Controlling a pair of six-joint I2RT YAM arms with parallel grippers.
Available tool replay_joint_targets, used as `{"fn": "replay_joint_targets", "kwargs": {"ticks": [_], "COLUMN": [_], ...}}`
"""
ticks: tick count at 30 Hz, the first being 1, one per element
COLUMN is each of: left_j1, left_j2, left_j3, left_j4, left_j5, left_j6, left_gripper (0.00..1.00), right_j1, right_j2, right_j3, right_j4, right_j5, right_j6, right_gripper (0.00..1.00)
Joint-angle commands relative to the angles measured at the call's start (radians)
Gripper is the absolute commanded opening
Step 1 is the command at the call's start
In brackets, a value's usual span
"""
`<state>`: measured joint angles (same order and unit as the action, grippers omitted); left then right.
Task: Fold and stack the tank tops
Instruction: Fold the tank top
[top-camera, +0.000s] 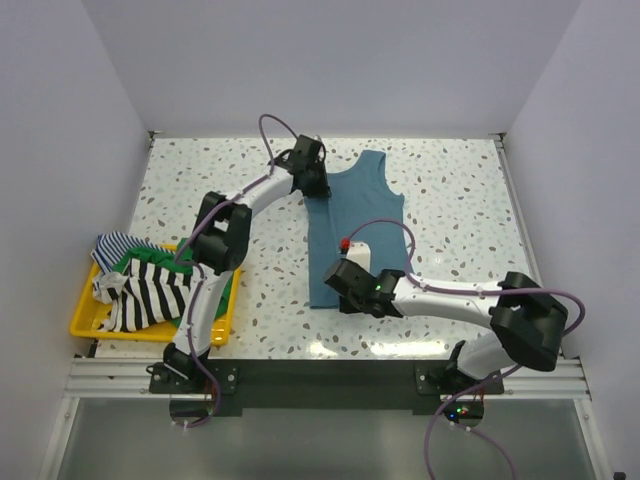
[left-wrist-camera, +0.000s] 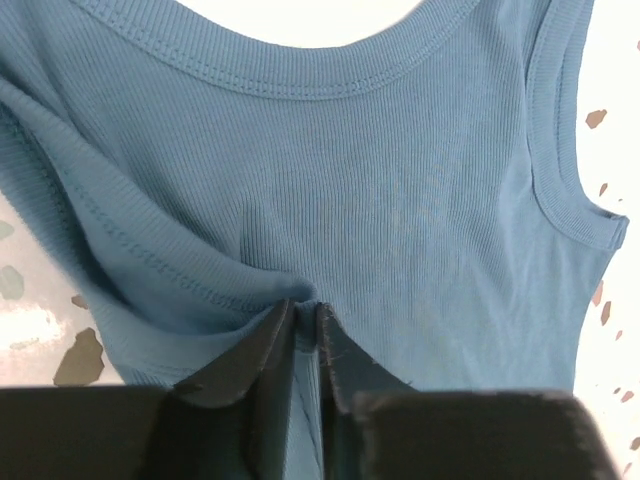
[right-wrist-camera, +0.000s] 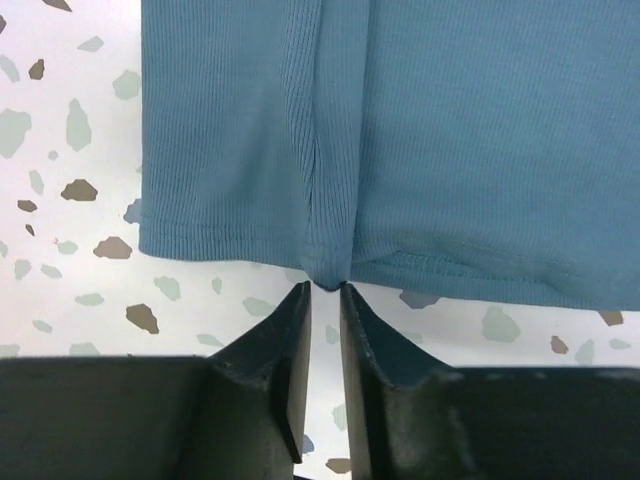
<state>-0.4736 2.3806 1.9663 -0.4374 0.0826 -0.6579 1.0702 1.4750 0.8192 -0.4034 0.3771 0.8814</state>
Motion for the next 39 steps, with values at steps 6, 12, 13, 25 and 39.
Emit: {"fn": "replay_joint_targets", "kwargs": {"ticks": [6, 12, 13, 25, 39], "left_j1": [0.003, 0.024, 0.026, 0.017, 0.018], "left_j2": [-0.070, -0.158, -0.172, -0.176, -0.024], "left_j3": [0.005, -0.017, -0.020, -0.196, -0.086], "left_j4": [0.120, 0.155, 0.135, 0.106, 0.005], "left_j5": [0.022, -0.024, -0.044, -0.104, -0.227], "left_j6": [0.072, 0.073, 0.060, -0.020, 0.044], "left_gripper": [0.52, 0.57, 0.57, 0.27, 0.28], "right_j1": [-0.001, -0.001, -0.001, -0.027, 0.099], "right_j2": [-0.117, -0.088, -0.076, 0.206, 0.306], "right_j3": [0.035, 0.150, 0.162, 0.265, 0.181], "right_j4": [-0.132, -0.160, -0.150, -0.042, 0.136], "right_j5": [0.127, 0.171, 0.163, 0.111, -0.075], "right_j6": [0.037, -0.051, -0.068, -0.231, -0.294], "right_gripper": [0.34, 0.34, 0.33, 0.26, 0.21]}}
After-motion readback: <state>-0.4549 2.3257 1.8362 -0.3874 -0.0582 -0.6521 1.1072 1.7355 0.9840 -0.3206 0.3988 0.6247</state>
